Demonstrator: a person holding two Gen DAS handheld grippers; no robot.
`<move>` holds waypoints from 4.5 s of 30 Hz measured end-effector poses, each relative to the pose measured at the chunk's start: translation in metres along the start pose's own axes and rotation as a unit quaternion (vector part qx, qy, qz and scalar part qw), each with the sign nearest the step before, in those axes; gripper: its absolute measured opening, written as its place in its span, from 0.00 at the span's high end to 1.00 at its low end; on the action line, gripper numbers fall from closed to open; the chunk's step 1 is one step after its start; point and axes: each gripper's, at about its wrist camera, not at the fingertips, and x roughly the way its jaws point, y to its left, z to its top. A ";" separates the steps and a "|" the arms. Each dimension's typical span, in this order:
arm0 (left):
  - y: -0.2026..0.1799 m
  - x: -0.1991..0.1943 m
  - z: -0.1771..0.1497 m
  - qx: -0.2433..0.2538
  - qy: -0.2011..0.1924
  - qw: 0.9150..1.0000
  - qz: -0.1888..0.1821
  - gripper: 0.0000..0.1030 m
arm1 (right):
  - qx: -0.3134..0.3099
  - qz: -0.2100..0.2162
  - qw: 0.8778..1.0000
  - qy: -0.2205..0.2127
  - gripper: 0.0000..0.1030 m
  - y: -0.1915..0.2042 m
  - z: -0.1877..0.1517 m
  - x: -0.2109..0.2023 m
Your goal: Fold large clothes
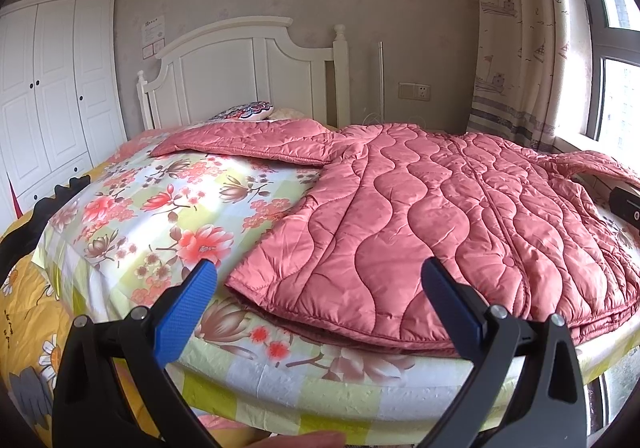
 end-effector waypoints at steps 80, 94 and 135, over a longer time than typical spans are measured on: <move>-0.095 0.293 0.097 0.053 0.212 0.970 -0.108 0.02 | -0.317 -0.205 0.925 -0.047 0.59 -0.039 0.139 0.303; -0.094 0.291 0.097 0.053 0.212 0.970 -0.108 0.02 | -0.198 -0.007 0.976 0.085 0.20 -0.076 0.088 0.280; -0.093 0.293 0.096 0.058 0.210 0.970 -0.103 0.02 | 0.051 0.008 0.980 0.191 0.19 -0.133 0.156 0.417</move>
